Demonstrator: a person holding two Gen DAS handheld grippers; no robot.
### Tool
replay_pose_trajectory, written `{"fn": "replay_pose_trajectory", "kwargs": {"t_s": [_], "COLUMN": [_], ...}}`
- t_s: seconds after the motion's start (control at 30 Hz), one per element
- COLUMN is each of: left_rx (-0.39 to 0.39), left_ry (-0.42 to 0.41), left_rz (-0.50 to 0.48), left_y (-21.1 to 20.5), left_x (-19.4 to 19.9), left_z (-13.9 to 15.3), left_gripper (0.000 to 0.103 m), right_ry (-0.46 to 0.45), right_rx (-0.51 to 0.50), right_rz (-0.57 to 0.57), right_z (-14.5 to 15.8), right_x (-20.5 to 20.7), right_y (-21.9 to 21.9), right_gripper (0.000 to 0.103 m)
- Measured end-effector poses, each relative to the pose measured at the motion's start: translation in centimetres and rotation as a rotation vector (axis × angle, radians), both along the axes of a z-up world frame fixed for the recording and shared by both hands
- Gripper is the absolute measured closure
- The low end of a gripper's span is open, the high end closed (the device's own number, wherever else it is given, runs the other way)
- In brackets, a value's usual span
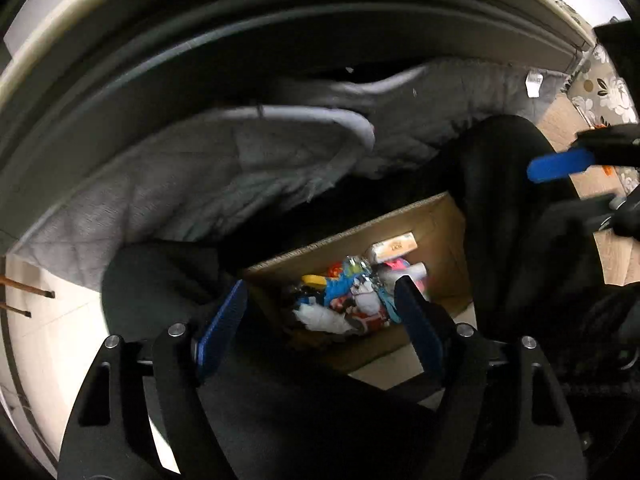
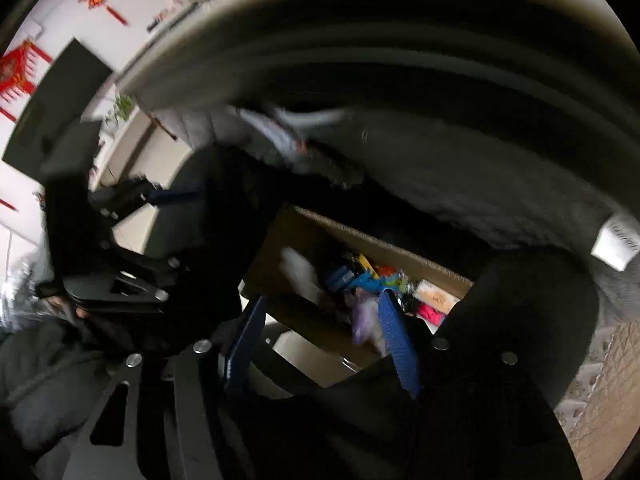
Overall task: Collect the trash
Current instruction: 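Carry the snack bar and tissue to the box and open both tools, then grasp the white foam block with the right tool while the left tool grasps the yellow sponge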
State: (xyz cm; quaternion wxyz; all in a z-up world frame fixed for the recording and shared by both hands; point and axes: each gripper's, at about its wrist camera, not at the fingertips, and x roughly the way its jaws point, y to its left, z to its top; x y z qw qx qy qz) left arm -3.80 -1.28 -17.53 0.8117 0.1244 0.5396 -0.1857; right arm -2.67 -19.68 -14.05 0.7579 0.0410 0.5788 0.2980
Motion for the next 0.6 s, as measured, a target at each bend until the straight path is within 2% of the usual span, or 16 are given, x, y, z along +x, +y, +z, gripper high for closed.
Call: {"fn": "replay_pose_trajectory", "kwargs": {"t_s": [0.07,0.13,0.17,0.27,0.3,0.37,0.47,0.53,0.6], "left_rx": [-0.02,-0.047,-0.067,-0.124,-0.143,-0.174,-0.22,-0.244,-0.264], "left_ry": [-0.023,-0.059,-0.084,-0.196,-0.234,-0.291,-0.355,-0.366,-0.348], "left_rz": [-0.003,-0.004,-0.008,-0.015,-0.02,-0.021,-0.005,0.023,0.051], "left_y": [0.2,0.5,0.6,0.7,0.5,0.0,-0.9,-1.2,-1.6], "left_x": [-0.3,-0.3,-0.4,0.3,0.7,1.7,4.1,6.4,8.8], "left_z": [1.3,3.4,4.7,9.5,11.0,13.4,16.3,17.2,17.5], "left_gripper": [0.028,0.028,0.027,0.014,0.014,0.014,0.014,0.014,0.014], "right_ry": [-0.08,-0.178,-0.259,-0.421,-0.448,-0.494,-0.513,-0.47,-0.412], "right_rx": [0.06,0.106,0.11,0.012,-0.01,-0.055,-0.117,-0.151,-0.167], "right_rz": [-0.002,-0.022,-0.053,-0.155,-0.193,-0.304,-0.408,-0.413,-0.389], "right_z": [3.9,7.7,10.1,14.0,14.6,15.1,14.1,12.4,10.6], "right_x": [0.1,0.6,1.8,7.3,9.4,15.6,23.9,29.7,33.4], "right_y": [-1.1,-2.2,-3.0,-4.5,-5.0,-6.1,-7.1,-7.2,-6.8], "right_gripper": [0.045,0.036,0.033,0.03,0.03,0.03,0.03,0.03,0.03]}}
